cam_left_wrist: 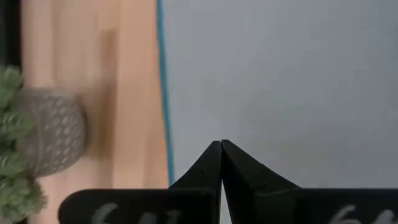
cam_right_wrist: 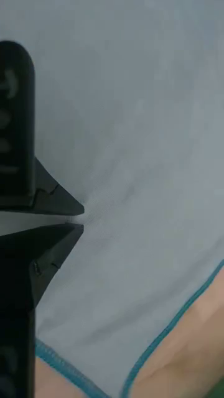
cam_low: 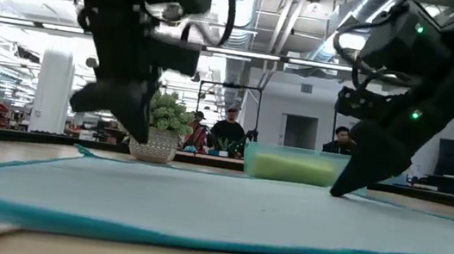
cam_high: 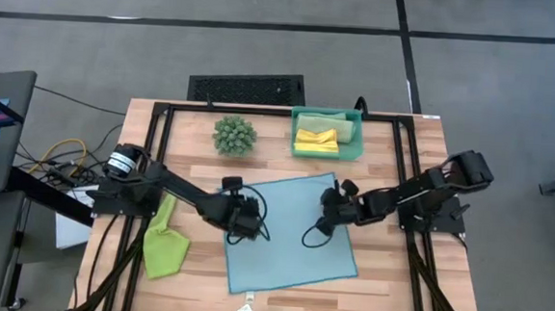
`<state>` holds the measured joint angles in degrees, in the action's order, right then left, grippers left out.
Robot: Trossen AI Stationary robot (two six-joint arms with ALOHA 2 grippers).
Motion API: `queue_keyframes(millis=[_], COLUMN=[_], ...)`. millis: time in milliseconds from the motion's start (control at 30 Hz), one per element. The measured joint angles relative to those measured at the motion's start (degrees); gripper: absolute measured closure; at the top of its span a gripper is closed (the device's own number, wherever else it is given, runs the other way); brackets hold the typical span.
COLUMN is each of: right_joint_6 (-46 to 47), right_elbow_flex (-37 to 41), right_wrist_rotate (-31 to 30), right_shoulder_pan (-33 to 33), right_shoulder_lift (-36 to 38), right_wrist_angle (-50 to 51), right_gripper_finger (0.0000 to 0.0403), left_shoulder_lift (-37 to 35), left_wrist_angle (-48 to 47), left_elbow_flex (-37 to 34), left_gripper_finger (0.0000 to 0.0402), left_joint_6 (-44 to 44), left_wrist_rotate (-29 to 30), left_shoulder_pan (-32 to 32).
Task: Roll microfiber towels into tight, uniform cylinder then place into a basket
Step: Roll the blue microfiber cloth
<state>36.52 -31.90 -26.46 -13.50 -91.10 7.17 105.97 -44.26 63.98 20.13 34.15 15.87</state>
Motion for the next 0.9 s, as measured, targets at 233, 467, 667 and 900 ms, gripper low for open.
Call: queue_keyframes(millis=[233, 467, 667, 900], right_joint_6=[10.15, 10.99, 8.26, -3.06], right_elbow_flex=[0.65, 0.50, 0.48, 0.46], right_wrist_rotate=[2.01, -1.32, -9.91, -9.62], right_shoulder_pan=[-5.11, -10.71, -9.44, -11.32], right_shoulder_lift=[8.51, 14.28, 9.36, -0.71], right_wrist_angle=[11.97, 9.67, 9.13, -9.72], right_gripper_finger=[0.0358, 0.0377, 0.0385, 0.0376], left_shoulder_lift=[0.00, 0.00, 0.00, 0.00], left_wrist_angle=[1.24, 6.05, 9.48, 10.32], left_elbow_flex=[-4.48, -4.52, -4.52, -4.52], left_gripper_finger=[0.0401, 0.0401, 0.0401, 0.0401], left_joint_6=[3.31, 5.14, 3.12, -2.33], left_wrist_rotate=[8.01, 15.77, 10.82, -9.02], left_shoulder_pan=[-2.79, -1.89, -0.35, 4.91])
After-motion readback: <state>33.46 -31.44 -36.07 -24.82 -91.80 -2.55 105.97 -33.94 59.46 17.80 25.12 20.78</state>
